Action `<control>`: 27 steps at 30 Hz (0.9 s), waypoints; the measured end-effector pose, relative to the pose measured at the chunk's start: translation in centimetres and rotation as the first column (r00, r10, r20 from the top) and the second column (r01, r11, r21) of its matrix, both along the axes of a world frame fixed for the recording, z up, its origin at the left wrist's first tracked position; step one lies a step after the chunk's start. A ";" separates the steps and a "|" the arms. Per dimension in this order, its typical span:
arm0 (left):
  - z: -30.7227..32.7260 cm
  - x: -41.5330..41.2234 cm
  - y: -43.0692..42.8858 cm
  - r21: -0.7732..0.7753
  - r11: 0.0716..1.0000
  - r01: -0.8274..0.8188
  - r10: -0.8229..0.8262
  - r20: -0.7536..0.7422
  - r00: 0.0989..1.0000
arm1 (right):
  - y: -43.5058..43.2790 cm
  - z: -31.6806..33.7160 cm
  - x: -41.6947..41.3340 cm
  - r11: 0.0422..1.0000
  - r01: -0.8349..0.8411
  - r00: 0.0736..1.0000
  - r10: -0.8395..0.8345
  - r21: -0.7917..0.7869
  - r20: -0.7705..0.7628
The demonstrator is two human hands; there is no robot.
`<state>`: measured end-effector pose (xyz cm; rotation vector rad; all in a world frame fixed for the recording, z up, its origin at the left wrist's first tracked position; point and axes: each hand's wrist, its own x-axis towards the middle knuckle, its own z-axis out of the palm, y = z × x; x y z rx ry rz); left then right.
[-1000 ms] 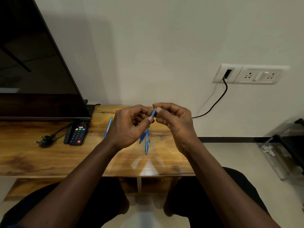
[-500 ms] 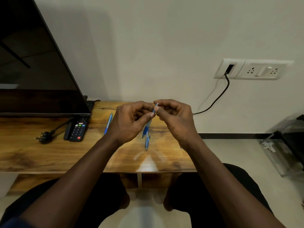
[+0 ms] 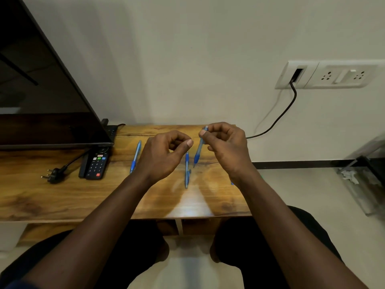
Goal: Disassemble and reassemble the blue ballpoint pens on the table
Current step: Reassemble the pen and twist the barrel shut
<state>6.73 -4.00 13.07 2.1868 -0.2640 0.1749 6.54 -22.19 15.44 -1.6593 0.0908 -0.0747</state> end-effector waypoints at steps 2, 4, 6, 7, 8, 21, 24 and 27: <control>-0.9 0.5 0.1 0.105 0.994 -0.012 0.023 -0.096 0.995 | -0.1 -0.2 0.6 0.999 0.014 1.000 -0.015 -0.032 -0.013; -1.9 0.8 0.2 0.223 0.975 0.003 0.038 -0.177 0.983 | -0.1 -0.4 0.9 0.999 0.011 1.000 -0.012 -0.046 -0.019; -2.9 1.2 0.0 0.335 0.942 0.032 0.045 -0.219 0.975 | -0.4 -0.7 1.2 0.999 0.024 0.999 -0.025 -0.047 -0.023; -3.4 1.3 -0.2 0.374 0.926 0.046 0.043 -0.228 0.973 | -0.6 -0.9 1.3 0.999 0.036 0.999 -0.037 -0.036 -0.028; -4.0 1.5 -0.4 0.403 0.913 0.058 0.040 -0.231 0.972 | -0.8 -1.0 1.4 0.999 0.048 0.998 -0.049 -0.016 -0.037; -6.6 2.9 -2.6 0.578 0.799 0.166 -0.038 -0.228 0.973 | -1.9 -0.8 3.0 0.966 0.060 0.986 -0.018 0.251 -0.166; -4.7 3.5 -2.6 0.370 0.926 0.073 -0.012 -0.165 0.986 | -2.2 -0.8 3.1 0.969 0.046 0.985 -0.004 0.244 -0.170; -1.3 4.0 -2.3 -0.097 0.993 -0.065 0.046 -0.188 0.981 | -2.1 -0.6 3.0 0.963 0.026 0.984 0.023 0.270 -0.175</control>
